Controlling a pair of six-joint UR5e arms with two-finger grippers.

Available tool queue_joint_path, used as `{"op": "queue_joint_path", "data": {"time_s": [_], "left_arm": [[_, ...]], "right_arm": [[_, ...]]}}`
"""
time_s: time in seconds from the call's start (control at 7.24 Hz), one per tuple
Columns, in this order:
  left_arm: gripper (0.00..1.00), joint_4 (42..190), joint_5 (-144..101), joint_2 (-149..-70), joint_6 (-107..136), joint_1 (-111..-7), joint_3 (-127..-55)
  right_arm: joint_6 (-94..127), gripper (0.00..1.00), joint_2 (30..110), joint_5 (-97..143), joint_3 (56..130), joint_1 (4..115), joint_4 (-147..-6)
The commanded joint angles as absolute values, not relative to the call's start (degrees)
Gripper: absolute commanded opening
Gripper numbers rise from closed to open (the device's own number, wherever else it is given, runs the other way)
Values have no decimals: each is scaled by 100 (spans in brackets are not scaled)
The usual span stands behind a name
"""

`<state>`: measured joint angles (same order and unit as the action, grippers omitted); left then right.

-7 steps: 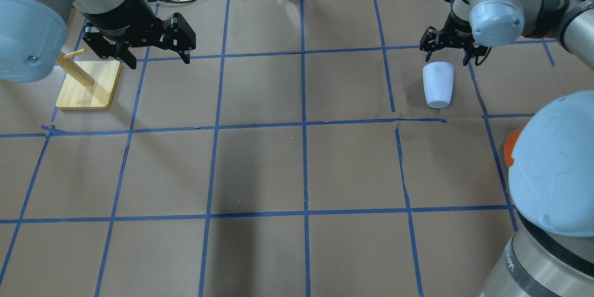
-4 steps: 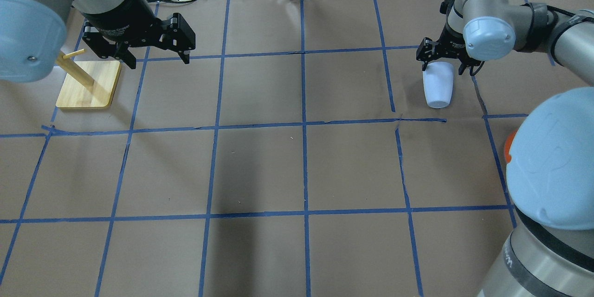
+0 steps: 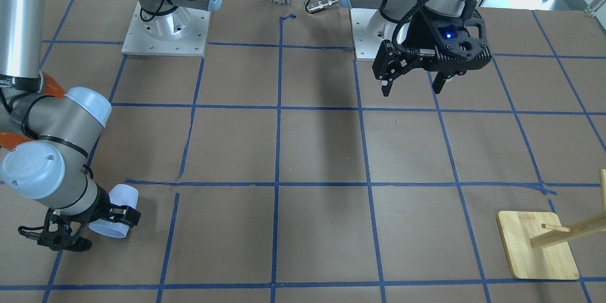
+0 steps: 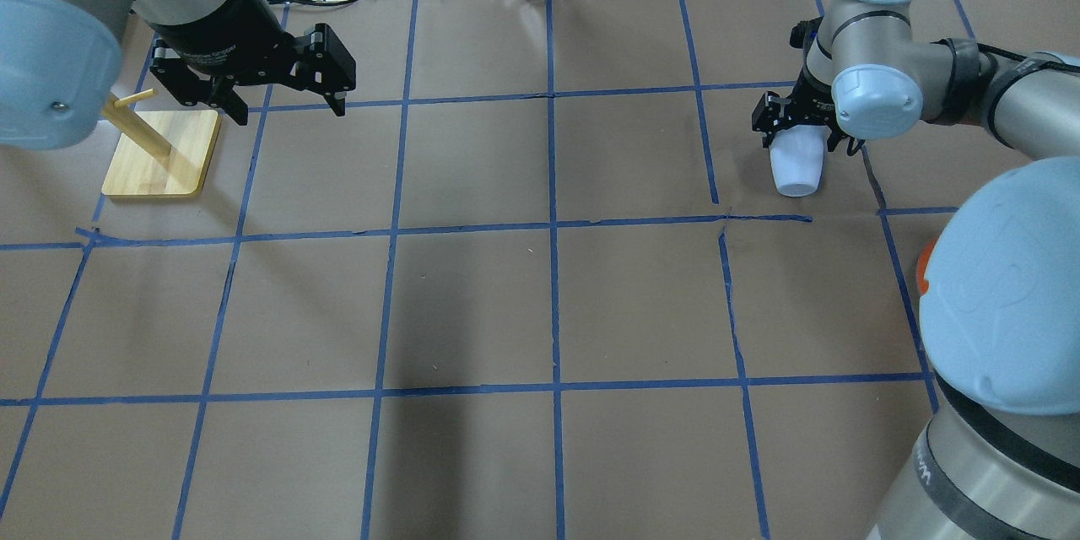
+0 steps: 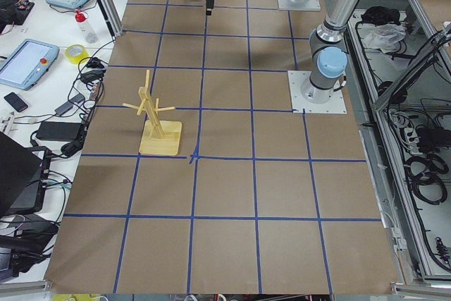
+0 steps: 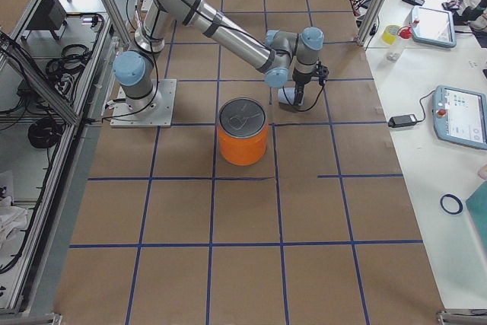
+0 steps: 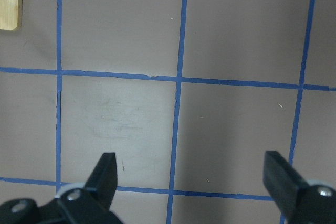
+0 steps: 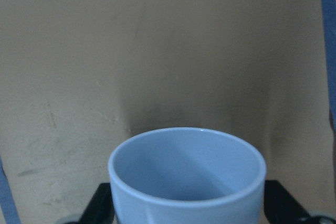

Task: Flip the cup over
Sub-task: 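Lift the white cup with the right gripper and carry it toward the table center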

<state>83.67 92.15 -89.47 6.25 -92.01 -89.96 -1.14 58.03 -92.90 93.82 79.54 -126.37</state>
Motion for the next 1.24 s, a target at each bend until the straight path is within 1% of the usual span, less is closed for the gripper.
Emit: {"op": "queue_joint_path", "data": {"time_s": [0.0, 0.14, 0.28, 0.41, 0.55, 0.69, 0.83, 1.11], "left_arm": [[100, 8367, 9211, -8947, 624, -9202, -9000], [100, 8367, 9211, -8947, 624, -9202, -9000], [100, 8367, 9220, -8947, 624, -9202, -9000], [100, 8367, 9220, -8947, 624, -9202, -9000], [100, 8367, 9211, -8947, 624, -9202, -9000], [100, 8367, 9220, -8947, 624, -9202, -9000], [100, 8367, 9220, -8947, 624, -9202, -9000], [100, 8367, 9220, -8947, 624, -9202, -9000]], "right_arm": [[-219, 99, 5766, -9290, 9492, 7954, -12823], [-542, 85, 5740, -9307, 9518, 7954, -13110], [-597, 50, 5748, -9308, 9553, 7954, -13131], [-580, 21, 5783, -9290, 9554, 7963, -13113], [-597, 9, 5835, -9290, 9545, 7963, -13096], [-598, 3, 5923, -9290, 9545, 8024, -13035], [-746, 0, 6185, -9220, 9545, 8172, -12843], [-1640, 0, 6590, -9114, 9545, 8672, -12263]]}}
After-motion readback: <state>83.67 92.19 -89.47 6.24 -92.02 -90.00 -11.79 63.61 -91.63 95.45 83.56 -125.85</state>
